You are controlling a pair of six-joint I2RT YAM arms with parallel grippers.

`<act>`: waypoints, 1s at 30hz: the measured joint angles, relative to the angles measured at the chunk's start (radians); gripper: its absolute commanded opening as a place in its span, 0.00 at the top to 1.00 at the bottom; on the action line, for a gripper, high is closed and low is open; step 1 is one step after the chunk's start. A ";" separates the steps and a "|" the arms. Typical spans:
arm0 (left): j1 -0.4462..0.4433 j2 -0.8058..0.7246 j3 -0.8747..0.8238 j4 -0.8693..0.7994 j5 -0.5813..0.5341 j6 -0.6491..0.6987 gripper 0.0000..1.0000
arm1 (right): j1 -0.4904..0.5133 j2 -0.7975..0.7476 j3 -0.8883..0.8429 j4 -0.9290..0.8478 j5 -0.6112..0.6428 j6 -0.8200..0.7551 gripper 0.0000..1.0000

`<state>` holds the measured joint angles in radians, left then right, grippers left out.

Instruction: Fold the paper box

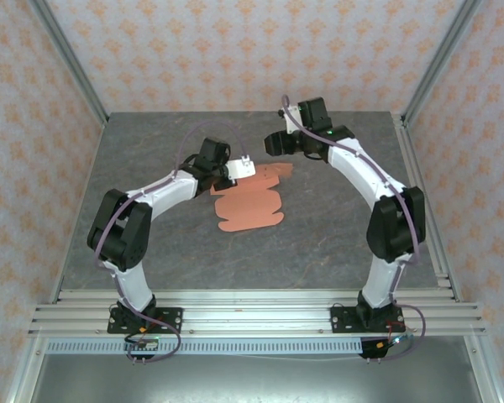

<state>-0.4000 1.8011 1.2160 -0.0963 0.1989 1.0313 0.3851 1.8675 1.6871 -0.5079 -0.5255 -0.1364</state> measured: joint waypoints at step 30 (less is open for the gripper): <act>-0.019 -0.002 -0.029 0.078 -0.058 0.018 1.00 | 0.083 0.142 0.170 -0.329 0.145 0.006 0.45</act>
<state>-0.4194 1.7996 1.1873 -0.0181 0.1413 1.0489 0.4679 2.0090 1.8568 -0.8371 -0.3805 -0.1303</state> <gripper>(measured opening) 0.058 0.558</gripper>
